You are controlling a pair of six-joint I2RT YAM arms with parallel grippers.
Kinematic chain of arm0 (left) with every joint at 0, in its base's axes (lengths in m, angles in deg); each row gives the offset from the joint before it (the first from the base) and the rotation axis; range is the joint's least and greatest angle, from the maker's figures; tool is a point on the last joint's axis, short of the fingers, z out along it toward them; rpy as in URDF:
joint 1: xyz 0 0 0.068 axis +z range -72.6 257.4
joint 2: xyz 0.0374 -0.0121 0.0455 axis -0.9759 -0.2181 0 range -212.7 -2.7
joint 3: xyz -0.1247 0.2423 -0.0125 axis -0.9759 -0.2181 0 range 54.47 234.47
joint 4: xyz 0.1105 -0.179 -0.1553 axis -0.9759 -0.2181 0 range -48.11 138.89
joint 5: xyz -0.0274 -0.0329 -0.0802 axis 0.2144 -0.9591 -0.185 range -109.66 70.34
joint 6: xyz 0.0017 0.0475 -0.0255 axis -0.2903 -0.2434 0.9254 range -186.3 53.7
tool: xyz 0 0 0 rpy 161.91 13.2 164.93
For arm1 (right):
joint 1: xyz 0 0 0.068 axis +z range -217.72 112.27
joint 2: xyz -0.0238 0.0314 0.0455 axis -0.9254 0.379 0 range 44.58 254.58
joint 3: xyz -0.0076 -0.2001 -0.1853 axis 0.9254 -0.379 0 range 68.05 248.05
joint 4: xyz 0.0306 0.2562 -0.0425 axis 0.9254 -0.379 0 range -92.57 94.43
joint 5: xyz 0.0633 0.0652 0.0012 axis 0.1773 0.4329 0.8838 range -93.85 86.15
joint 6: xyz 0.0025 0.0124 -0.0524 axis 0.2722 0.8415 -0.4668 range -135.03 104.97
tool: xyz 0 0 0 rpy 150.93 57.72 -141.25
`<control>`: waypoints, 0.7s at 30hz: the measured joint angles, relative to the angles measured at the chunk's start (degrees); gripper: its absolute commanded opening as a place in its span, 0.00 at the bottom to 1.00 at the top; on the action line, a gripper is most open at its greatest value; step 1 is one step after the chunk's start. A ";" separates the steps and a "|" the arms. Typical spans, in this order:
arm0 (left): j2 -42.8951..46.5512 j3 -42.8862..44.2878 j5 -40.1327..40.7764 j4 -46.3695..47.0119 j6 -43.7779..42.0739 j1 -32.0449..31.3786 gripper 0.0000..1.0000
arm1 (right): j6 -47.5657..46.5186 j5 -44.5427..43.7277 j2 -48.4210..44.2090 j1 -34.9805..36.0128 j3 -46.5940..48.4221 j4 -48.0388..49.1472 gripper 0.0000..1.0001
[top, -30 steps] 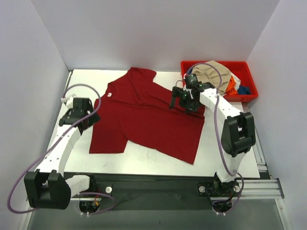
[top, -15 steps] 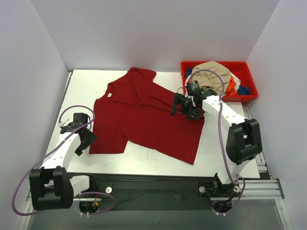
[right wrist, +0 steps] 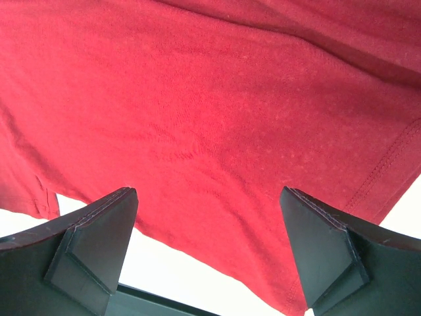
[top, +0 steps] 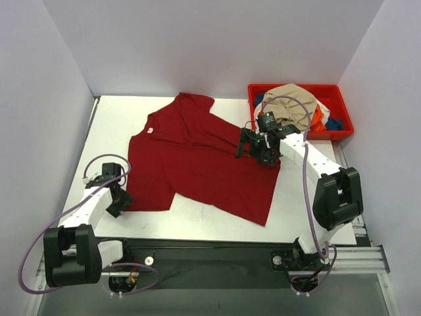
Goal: Fold and stack the t-shirts
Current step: Grap the side of the flattened tshirt closest away from the robot with both arms
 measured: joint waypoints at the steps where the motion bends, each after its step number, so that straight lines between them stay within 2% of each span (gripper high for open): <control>1: -0.28 -0.04 -0.07 0.44 -0.04 0.13 0.50 | 0.00 0.00 0.00 0.00 0.00 0.00 0.95; 9: -1.09 -0.46 -0.22 3.43 -0.42 0.50 0.40 | -0.02 -0.63 -0.92 0.00 -2.49 0.48 0.95; 14: -1.84 -0.46 -0.24 5.57 -1.22 0.50 0.25 | -0.04 -1.29 -3.82 0.02 -6.78 0.92 0.95; 21: -2.32 -0.39 -1.29 7.82 -3.52 0.76 0.06 | 0.70 -2.89 -12.26 1.62 -19.17 0.50 0.93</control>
